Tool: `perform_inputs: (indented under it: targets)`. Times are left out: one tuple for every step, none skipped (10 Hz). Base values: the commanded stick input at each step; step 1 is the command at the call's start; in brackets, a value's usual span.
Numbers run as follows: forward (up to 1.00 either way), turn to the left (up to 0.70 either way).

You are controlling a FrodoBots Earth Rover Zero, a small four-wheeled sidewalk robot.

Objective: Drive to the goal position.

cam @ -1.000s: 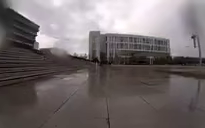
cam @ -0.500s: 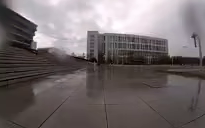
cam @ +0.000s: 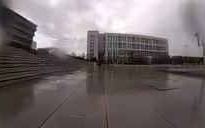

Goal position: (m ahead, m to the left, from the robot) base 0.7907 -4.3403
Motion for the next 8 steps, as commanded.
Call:
perform_inputs:
  targets:
    - [0.70, 0.00]
    - [0.70, 0.00]
    - [0.70, 0.00]
    - [0.70, 0.00]
    - [0.70, 0.00]
    - [0.70, 0.00]
    - [0.70, 0.00]
    - [0.70, 0.00]
